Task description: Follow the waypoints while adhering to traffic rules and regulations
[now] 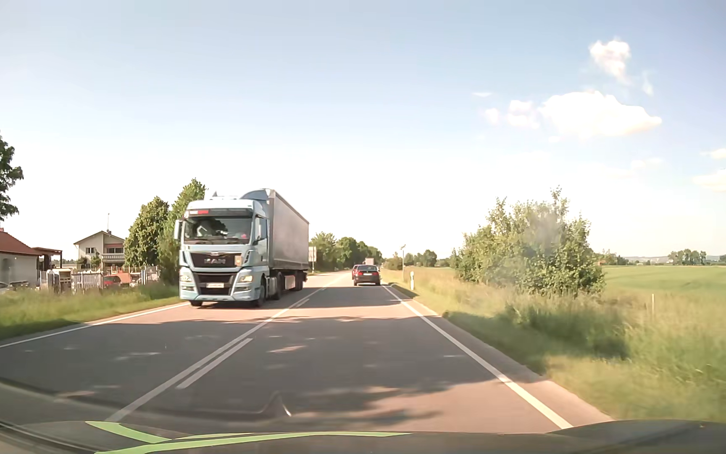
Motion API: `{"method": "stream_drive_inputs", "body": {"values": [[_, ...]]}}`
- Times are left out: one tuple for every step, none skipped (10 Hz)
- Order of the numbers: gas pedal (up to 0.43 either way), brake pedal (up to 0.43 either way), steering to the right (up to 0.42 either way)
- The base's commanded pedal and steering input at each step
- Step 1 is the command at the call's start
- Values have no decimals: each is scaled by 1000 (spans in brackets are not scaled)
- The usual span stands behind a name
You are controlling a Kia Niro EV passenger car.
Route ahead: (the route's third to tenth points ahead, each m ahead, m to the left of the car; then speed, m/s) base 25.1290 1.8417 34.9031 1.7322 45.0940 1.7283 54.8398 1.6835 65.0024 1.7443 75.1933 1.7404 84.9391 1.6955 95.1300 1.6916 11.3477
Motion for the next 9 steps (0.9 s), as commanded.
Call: {"method": "stream_drive_inputs", "body": {"values": [[0, 183, -1], [0, 177, -1], [0, 171, -1], [0, 165, -1], [0, 159, -1], [0, 152, -1], [0, 140, -1], [0, 140, -1], [0, 134, -1]]}}
